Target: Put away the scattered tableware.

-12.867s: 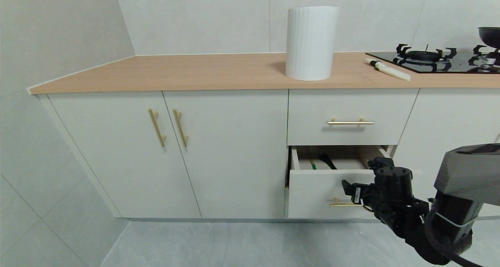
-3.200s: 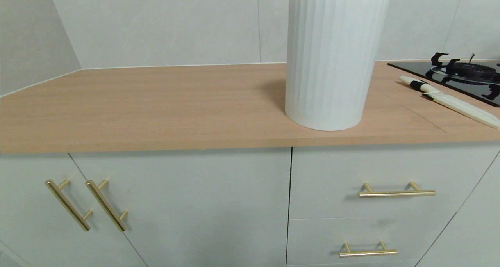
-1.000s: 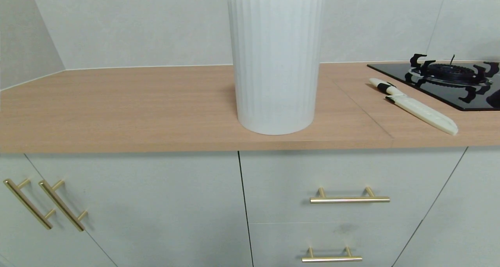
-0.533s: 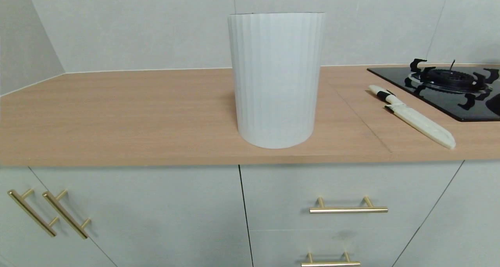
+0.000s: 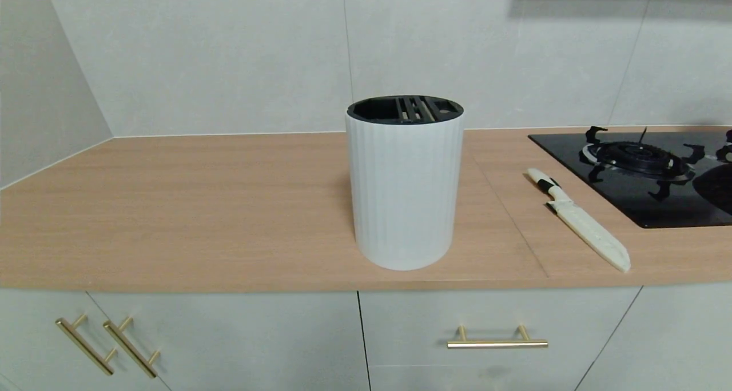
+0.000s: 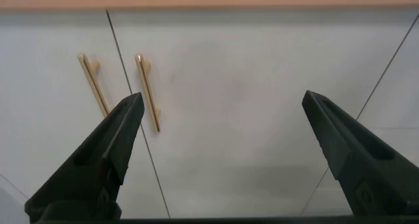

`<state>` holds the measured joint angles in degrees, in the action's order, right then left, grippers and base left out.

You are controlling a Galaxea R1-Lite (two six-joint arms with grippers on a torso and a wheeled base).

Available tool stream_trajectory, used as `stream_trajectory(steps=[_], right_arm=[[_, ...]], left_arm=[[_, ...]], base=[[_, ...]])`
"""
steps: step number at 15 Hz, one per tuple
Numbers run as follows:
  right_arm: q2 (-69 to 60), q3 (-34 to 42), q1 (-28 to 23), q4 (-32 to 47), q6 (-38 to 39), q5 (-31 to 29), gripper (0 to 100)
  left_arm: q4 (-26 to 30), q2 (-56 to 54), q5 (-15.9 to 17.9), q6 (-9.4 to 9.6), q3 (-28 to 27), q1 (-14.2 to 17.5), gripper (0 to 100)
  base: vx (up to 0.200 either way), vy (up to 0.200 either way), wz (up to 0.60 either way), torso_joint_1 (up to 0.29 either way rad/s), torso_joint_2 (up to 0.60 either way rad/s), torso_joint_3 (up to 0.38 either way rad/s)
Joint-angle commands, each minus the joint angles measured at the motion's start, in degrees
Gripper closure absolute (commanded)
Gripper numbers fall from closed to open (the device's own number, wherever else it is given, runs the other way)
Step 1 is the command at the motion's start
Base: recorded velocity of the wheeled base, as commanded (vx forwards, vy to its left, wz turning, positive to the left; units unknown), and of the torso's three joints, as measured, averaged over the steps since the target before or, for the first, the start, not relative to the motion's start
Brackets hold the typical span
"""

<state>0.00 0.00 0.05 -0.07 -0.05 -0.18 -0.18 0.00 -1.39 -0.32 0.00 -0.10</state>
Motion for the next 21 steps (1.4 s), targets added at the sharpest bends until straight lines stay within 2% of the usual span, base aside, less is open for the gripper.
stream_trajectory(steps=[1, 21], right_arm=[[0.09, 0.0, 0.04, -0.01, -0.04, 0.01, 0], [0.09, 0.0, 0.04, -0.01, -0.04, 0.01, 0]], left_arm=[[0.01, 0.09, -0.02, -0.03, 0.0, 0.01, 0], [0.01, 0.09, -0.02, -0.03, 0.0, 0.01, 0]], base=[[0.0, 0.0, 0.0, 0.193, -0.47, -0.286], [0.0, 0.0, 0.0, 0.242, -0.53, -0.293]])
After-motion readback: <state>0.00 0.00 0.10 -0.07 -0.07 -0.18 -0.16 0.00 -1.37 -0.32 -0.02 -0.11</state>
